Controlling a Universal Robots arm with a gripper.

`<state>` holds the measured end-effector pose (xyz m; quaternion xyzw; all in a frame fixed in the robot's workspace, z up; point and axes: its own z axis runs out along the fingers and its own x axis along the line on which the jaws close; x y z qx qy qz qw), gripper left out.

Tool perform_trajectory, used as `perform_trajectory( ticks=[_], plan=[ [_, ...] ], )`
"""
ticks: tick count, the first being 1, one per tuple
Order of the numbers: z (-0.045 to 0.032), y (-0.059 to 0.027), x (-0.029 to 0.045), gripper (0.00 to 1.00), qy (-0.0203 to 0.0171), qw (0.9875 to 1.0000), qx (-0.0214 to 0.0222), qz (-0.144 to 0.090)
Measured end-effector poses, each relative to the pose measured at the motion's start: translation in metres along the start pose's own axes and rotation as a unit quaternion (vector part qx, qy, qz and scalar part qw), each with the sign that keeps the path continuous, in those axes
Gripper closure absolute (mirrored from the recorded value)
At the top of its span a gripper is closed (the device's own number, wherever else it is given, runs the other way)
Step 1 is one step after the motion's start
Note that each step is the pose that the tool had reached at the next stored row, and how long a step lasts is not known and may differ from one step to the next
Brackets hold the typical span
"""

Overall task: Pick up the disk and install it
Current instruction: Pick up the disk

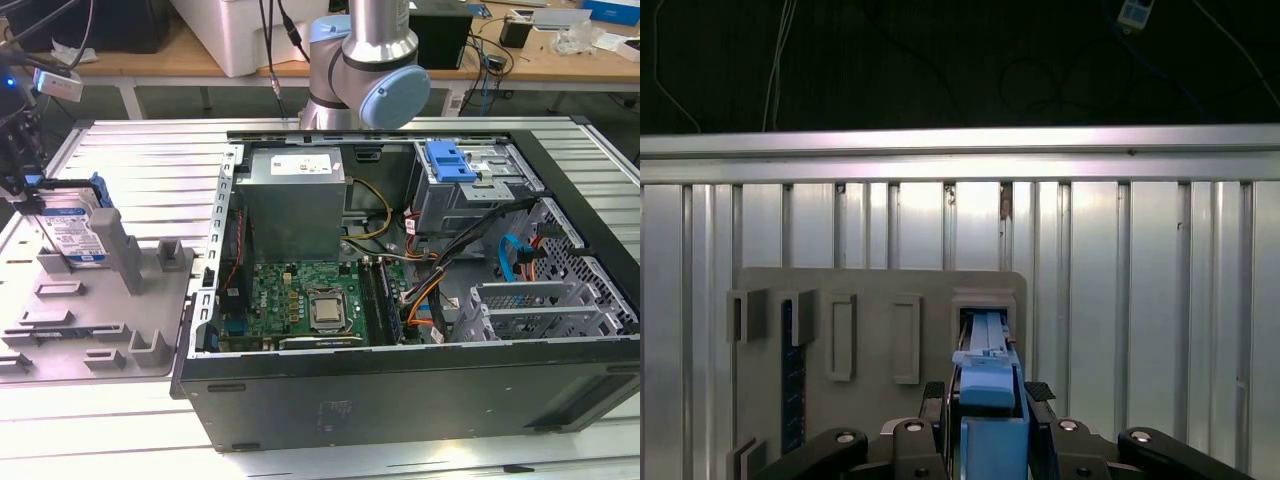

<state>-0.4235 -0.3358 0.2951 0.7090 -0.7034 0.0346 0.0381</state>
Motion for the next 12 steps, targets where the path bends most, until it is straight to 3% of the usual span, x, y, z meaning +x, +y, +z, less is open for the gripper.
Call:
perform_trajectory(
  ticks=[12],
  plan=[
    [0.0023,0.0,-0.0002,0.57,0.0014,1.0,0.0,0.0]
  ],
)
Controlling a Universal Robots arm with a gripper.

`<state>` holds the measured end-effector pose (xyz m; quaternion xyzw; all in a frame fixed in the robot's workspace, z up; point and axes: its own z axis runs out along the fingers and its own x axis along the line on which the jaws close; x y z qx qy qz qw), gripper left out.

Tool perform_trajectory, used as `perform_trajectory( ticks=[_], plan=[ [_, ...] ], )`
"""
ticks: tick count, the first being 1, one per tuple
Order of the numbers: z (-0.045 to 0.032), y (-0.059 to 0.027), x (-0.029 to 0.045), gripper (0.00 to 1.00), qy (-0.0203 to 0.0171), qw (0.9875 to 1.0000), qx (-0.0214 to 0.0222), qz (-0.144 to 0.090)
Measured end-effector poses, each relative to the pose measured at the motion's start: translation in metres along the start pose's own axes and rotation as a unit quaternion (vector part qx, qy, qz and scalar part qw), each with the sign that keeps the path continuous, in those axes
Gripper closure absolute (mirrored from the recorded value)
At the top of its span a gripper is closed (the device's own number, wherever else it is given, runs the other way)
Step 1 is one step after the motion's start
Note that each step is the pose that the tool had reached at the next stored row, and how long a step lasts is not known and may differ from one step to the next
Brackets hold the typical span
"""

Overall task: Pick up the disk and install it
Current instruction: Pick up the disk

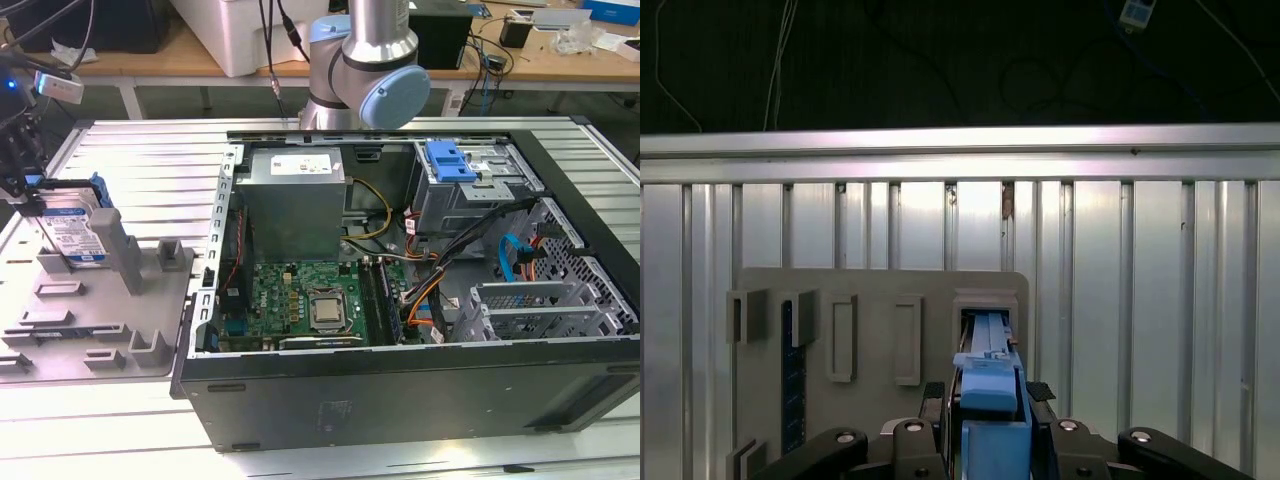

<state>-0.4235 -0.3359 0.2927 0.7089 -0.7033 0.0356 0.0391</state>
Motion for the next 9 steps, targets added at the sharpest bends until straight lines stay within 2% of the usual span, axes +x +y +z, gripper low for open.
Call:
perform_trajectory(
  ticks=[6,8,9],
  plan=[
    [0.0013,0.0,0.0005,0.57,0.0,1.0,0.0,0.0],
    [0.0015,0.0,0.0006,0.59,0.0,1.0,0.0,0.0],
    [0.0016,0.0,0.0008,0.63,0.0,1.0,-0.0001,0.0]
  ],
)
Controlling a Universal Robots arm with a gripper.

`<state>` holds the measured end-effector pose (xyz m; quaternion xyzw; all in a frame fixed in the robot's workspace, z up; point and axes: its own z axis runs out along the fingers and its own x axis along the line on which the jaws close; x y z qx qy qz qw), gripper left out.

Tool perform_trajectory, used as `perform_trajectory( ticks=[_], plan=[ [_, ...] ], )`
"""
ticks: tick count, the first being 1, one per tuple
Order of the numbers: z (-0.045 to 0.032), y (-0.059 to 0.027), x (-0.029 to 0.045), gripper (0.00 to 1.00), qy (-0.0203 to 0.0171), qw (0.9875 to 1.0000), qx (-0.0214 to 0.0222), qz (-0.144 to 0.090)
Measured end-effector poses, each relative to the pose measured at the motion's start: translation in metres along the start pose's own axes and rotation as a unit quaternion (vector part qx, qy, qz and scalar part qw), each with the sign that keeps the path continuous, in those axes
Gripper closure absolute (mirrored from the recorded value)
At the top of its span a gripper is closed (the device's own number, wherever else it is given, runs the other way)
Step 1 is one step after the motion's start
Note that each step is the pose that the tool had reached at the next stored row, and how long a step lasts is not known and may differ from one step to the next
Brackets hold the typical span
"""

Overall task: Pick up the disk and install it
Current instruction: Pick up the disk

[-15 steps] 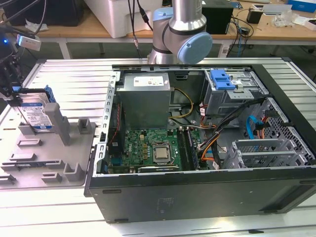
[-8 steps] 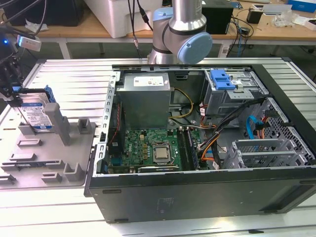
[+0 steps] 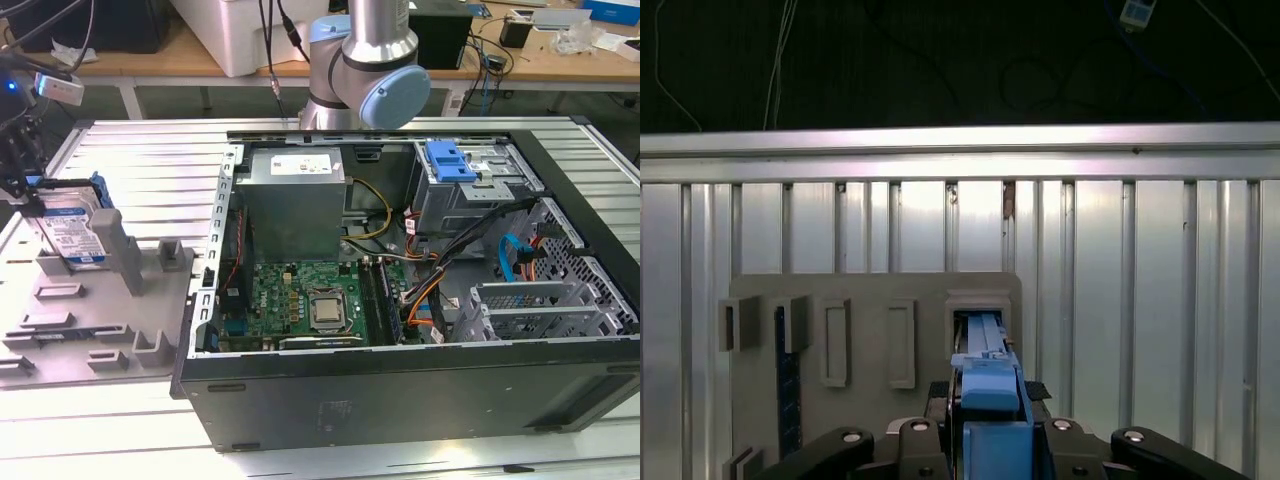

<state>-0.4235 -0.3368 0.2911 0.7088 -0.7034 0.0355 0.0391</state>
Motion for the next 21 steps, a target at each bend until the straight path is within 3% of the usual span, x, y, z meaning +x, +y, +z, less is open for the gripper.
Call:
perform_trajectory(
  ticks=[21],
  plan=[
    [0.0012,0.0,0.0004,0.63,0.0,1.0,0.0006,0.001]
  ],
)
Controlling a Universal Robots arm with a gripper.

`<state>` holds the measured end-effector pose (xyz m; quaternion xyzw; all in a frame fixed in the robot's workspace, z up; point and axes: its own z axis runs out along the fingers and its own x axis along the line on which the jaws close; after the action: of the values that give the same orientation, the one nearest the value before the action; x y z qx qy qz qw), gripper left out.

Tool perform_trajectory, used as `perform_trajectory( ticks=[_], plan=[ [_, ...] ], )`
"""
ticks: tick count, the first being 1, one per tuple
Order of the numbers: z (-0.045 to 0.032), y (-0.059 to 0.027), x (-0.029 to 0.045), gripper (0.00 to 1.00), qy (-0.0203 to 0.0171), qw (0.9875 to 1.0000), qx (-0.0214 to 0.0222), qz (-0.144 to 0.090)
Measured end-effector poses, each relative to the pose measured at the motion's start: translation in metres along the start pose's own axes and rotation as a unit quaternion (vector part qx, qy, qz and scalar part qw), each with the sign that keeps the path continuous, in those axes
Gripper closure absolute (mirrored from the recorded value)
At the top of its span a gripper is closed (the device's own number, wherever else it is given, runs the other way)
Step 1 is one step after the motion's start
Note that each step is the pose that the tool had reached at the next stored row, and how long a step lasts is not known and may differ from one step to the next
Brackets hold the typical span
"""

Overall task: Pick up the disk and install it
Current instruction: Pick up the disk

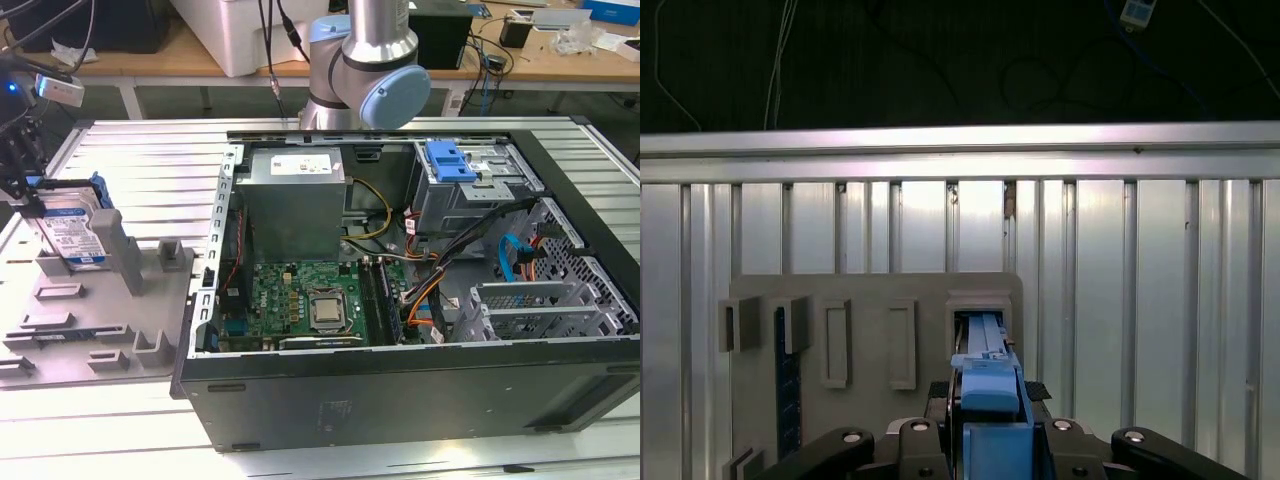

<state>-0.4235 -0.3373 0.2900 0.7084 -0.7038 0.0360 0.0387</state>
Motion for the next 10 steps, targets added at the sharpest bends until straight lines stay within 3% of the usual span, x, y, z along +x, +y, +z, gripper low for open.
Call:
perform_trajectory(
  ticks=[10],
  plan=[
    [-0.0042,0.0,0.0004,0.63,0.0003,1.0,0.0021,0.0]
  ],
)
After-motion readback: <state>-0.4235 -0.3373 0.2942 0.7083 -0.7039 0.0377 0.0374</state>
